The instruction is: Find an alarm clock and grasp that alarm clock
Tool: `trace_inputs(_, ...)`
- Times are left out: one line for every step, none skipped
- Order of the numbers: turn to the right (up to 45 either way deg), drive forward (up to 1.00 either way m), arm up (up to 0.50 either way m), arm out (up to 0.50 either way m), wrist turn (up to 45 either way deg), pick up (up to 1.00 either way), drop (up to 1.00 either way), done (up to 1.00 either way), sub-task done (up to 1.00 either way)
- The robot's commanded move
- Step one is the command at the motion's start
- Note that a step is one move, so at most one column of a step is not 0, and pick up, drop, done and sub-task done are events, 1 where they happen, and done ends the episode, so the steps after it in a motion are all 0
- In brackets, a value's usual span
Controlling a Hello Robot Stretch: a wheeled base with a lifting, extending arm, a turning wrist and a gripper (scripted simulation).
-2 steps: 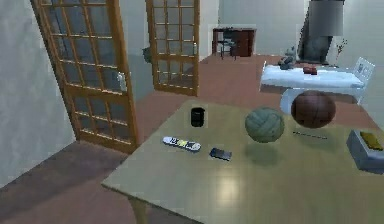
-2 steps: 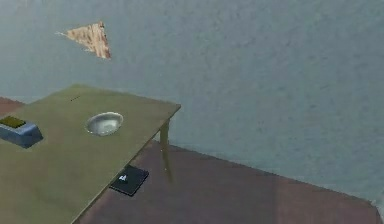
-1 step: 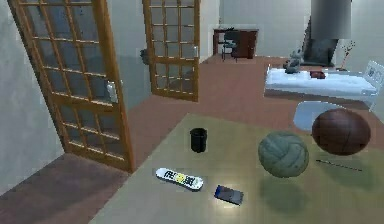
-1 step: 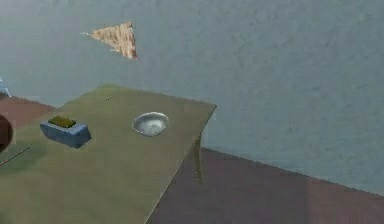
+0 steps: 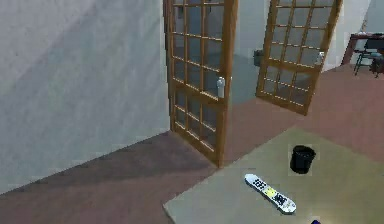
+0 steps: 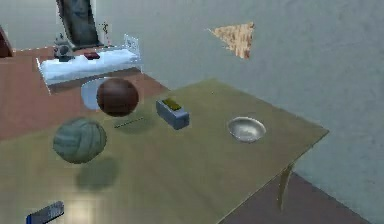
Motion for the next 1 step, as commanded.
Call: trace_inputs(45.0, 0.0, 0.0, 0.0, 0.0, 0.0, 0.0, 0.0, 0.0)
